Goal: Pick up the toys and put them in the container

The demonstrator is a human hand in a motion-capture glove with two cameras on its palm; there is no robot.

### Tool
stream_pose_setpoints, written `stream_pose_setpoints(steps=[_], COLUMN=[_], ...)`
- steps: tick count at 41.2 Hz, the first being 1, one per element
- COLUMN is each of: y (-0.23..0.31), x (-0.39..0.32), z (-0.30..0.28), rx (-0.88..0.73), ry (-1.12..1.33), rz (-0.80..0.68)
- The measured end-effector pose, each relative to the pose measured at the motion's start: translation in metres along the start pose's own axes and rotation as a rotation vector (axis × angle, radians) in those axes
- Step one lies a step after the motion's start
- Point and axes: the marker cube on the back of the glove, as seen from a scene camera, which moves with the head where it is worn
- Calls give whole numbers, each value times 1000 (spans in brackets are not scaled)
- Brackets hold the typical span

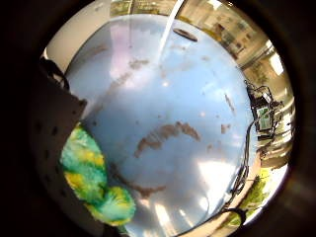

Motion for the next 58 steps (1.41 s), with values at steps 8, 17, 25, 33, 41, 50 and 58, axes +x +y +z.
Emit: stream_pose_setpoints(steps=[8,17,25,33,41,50,58], y=[-19,-78,-130,-187,-243,-283,-293], x=[-9,-46,-107,-186,-283,-335,-345], z=[-100,-234,-295,-291,-240,-197,-166], rx=[-148,-76,-28,-12,-32,-113,-412], ry=[86,205,349,324,278,272,308], rz=[12,84,-39,-126,-220,-194,-88])
